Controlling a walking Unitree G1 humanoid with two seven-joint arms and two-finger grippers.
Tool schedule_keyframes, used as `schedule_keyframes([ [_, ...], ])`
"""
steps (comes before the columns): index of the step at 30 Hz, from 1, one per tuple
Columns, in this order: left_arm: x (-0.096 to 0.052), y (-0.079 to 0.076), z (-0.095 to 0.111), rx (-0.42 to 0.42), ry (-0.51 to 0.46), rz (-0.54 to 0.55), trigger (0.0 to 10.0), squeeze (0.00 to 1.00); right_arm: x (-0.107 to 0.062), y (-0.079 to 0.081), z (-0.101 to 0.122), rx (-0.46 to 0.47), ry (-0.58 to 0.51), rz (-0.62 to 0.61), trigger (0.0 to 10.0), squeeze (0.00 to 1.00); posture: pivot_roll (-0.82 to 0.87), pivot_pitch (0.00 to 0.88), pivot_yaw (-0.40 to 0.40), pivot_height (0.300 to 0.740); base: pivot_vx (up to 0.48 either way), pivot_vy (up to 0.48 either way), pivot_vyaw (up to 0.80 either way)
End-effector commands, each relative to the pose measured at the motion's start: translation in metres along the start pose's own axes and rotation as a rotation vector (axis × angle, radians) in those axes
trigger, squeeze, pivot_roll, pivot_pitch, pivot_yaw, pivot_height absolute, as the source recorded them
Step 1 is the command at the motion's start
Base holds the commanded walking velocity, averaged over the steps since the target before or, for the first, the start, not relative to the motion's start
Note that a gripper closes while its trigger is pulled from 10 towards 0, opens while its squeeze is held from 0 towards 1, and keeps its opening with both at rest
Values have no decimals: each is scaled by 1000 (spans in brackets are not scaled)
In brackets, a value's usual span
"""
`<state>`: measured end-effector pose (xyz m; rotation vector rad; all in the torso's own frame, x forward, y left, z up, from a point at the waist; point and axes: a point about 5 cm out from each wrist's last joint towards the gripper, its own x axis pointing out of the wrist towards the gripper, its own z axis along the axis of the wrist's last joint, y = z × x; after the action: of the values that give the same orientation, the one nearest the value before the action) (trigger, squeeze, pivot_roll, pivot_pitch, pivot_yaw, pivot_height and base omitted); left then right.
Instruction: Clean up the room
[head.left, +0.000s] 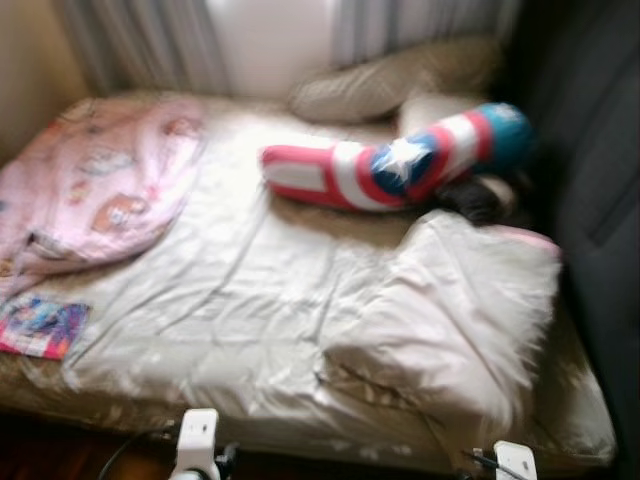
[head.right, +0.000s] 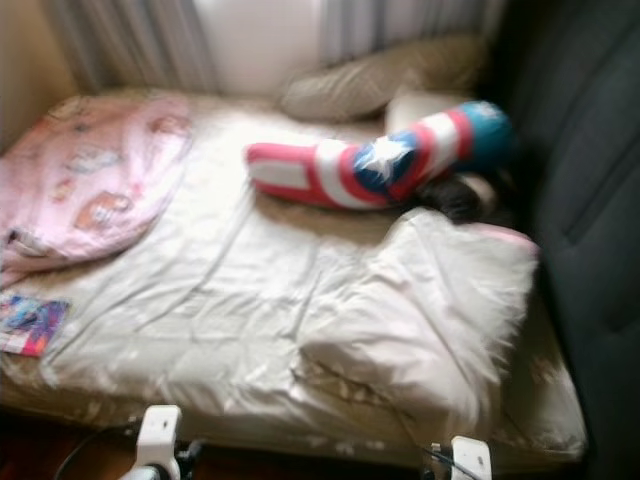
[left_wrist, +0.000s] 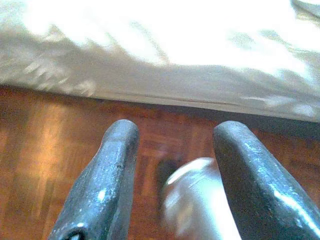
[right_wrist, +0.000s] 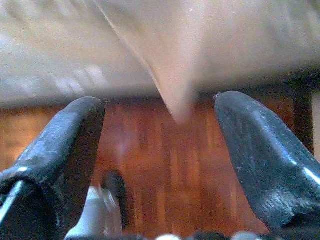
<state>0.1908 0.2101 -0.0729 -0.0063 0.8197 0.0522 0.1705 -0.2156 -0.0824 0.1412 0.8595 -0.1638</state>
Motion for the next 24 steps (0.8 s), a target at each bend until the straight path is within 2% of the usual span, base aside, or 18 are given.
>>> schedule_keyframes([
  [1,-4,3,-14,-16,54,13,10000,0,0,7,-4,1,3,18,10000,0,88,50,-45,740,270,0,0],
  [11,-2,6,-4,-46,-5,23,10000,0,-1,7,-4,20,-17,14,10000,0,87,50,-45,740,54,0,0],
  [16,1,9,16,-41,-84,21,10000,0,-2,7,-1,73,-72,16,10000,0,95,51,-50,740,0,0,0],
  [18,3,12,37,-28,-191,7,10000,0,-3,7,3,114,-140,16,10000,0,90,47,-54,740,0,0,0],
  [19,3,12,37,-28,-191,7,10000,0,-3,7,3,114,-140,16,10000,0,90,47,-54,740,0,0,0],
  [22,2,15,55,-34,-292,2,10000,0,-5,7,5,146,-191,19,10000,0,80,36,-55,740,0,0,0],
  [23,1,15,69,-20,-367,-11,10000,0,-6,6,6,153,-214,18,10000,0,78,30,-54,740,0,0,0],
  [24,0,13,78,-13,-416,-25,10000,0,-2,10,31,140,-312,33,10000,0,79,28,-54,740,0,0,0],
])
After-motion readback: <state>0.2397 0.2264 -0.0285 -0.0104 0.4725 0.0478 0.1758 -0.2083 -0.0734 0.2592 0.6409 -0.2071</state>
